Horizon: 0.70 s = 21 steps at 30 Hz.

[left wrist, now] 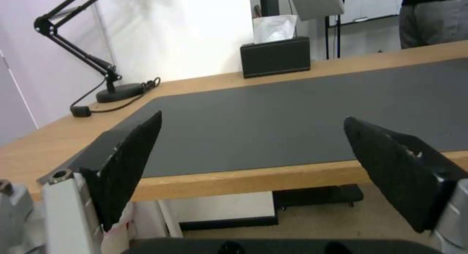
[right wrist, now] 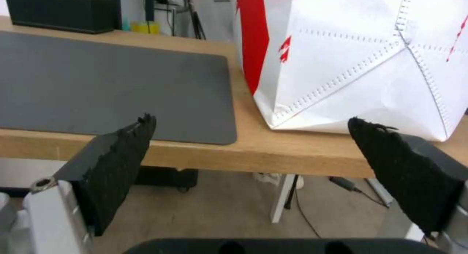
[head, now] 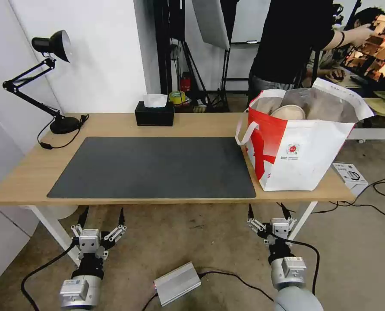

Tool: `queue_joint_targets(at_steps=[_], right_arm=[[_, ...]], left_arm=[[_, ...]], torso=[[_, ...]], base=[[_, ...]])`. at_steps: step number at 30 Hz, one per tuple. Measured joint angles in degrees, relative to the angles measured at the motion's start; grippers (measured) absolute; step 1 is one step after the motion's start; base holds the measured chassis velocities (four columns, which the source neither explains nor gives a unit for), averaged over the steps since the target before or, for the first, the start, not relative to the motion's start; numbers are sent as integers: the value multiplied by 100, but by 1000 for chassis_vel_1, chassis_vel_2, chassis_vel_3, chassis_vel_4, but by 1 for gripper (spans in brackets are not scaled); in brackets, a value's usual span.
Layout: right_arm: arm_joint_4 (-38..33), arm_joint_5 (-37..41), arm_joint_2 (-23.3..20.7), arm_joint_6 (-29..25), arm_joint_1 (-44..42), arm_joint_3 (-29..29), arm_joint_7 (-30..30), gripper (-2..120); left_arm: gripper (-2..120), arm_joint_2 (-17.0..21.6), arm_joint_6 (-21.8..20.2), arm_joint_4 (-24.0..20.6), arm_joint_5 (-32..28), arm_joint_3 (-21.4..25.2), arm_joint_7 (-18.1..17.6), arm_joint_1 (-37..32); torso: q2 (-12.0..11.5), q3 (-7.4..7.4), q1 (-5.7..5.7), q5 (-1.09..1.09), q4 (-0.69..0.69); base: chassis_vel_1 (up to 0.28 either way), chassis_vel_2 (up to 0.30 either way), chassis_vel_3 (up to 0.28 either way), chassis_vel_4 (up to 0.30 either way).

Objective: Pick up the trash from the table and place it into the takeout bag.

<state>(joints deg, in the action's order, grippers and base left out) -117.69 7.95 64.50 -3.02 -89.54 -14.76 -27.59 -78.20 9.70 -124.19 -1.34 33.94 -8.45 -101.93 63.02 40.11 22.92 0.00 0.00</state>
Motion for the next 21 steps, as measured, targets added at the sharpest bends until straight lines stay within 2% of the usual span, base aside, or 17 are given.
queue_joint_targets(at_steps=[21], right_arm=[[0, 0, 0, 0, 0, 0, 0, 100]], left_arm=[[100, 0, 0, 0, 0, 0, 0, 0]], torso=[[0, 0, 0, 0, 0]], base=[[0, 0, 0, 0]])
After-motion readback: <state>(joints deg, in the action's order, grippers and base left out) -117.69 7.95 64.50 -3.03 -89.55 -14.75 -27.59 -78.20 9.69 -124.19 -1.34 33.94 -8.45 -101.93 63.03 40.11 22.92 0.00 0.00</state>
